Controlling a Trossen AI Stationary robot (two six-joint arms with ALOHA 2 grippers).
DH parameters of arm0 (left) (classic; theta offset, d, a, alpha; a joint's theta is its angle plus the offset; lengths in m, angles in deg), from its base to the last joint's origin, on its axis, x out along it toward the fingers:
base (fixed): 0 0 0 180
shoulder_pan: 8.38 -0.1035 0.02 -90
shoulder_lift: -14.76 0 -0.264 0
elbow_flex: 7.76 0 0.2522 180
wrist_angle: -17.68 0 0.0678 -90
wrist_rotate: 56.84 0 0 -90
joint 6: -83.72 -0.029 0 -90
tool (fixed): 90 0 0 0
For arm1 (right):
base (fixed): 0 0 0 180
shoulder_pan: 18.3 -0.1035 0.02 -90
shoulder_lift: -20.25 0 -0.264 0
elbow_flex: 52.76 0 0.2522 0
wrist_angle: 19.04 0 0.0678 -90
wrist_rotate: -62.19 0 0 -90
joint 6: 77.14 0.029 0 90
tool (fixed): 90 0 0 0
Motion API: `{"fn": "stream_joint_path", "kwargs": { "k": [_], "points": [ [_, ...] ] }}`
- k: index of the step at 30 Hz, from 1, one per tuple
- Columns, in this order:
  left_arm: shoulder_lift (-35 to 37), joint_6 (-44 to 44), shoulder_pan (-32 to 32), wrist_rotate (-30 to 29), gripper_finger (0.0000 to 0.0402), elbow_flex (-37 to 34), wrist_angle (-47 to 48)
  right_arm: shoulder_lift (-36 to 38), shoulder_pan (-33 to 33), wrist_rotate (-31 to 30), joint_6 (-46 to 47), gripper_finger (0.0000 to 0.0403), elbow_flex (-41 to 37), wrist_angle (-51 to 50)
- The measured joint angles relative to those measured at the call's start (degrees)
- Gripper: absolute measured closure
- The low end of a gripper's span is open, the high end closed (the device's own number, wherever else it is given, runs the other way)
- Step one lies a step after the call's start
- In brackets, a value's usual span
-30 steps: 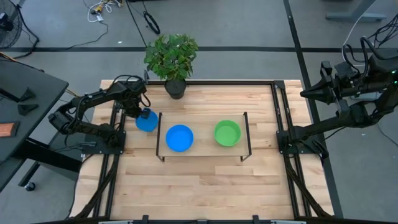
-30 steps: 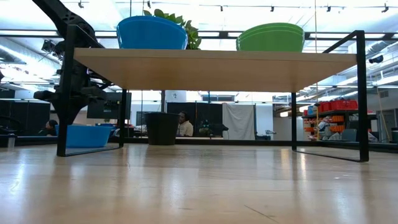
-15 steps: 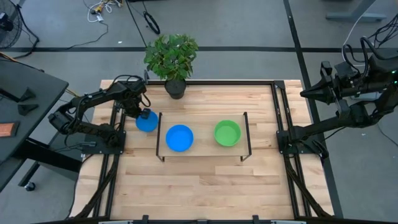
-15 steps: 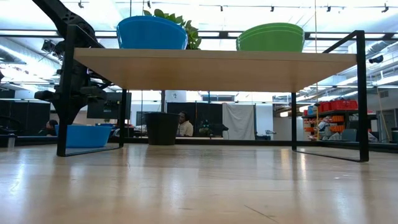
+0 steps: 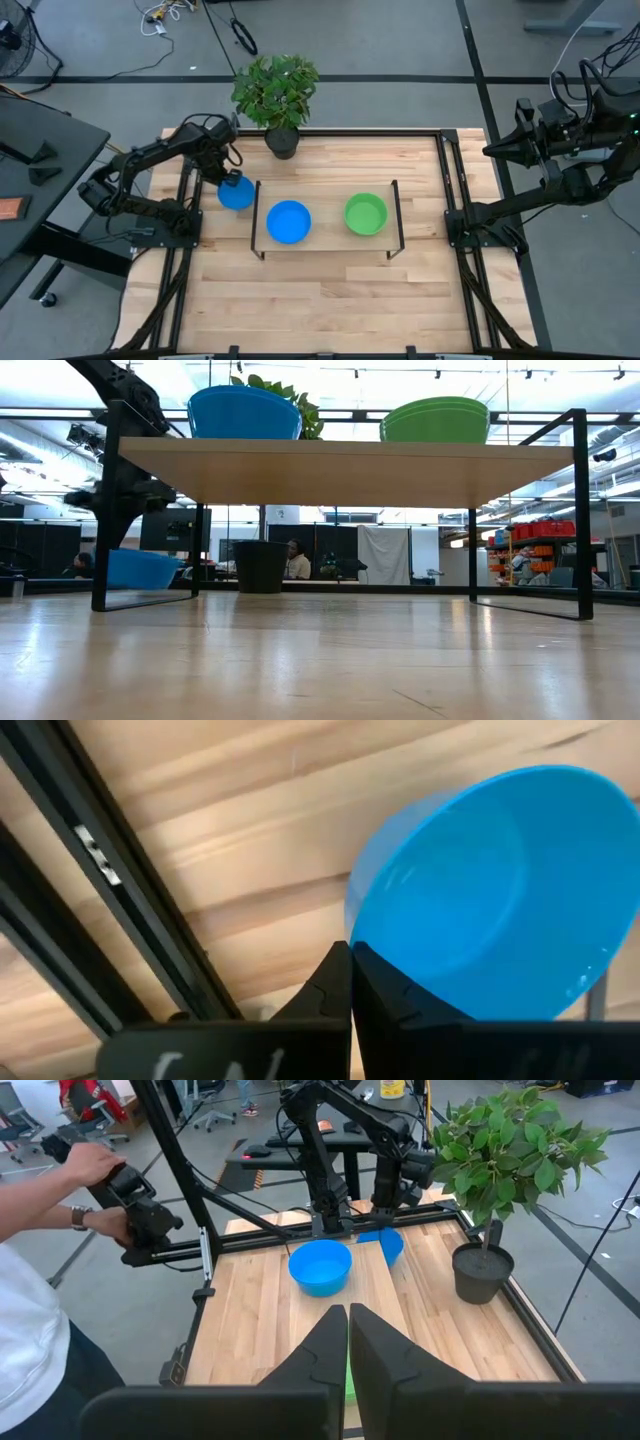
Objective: Pick & Place Mini bowls
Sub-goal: Stack the blue bowl on the blue bowls on the shelf
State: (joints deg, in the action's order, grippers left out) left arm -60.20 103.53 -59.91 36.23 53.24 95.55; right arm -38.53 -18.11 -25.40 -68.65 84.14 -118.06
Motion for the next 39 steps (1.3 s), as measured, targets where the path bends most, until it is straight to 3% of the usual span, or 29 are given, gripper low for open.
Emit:
{"fn": "stream_joint_path", "kwargs": {
  "k": [23,29,39],
  "points": [
    [4.16,-3.10,-0.28,-9.09,0.0401,20.96,23.90,-0.01,-0.01,0.01,0.00,0.0382,0.02,0.01],
    [4.61,-3.10,-0.28,-8.95,0.0401,26.13,25.91,-0.01,-0.01,0.02,0.00,0.0382,0.01,0.02],
    [4.59,-3.08,0.16,-2.45,0.0401,35.39,25.89,0.00,-0.01,0.00,0.00,0.0382,0.01,0.00]
  ]
}}
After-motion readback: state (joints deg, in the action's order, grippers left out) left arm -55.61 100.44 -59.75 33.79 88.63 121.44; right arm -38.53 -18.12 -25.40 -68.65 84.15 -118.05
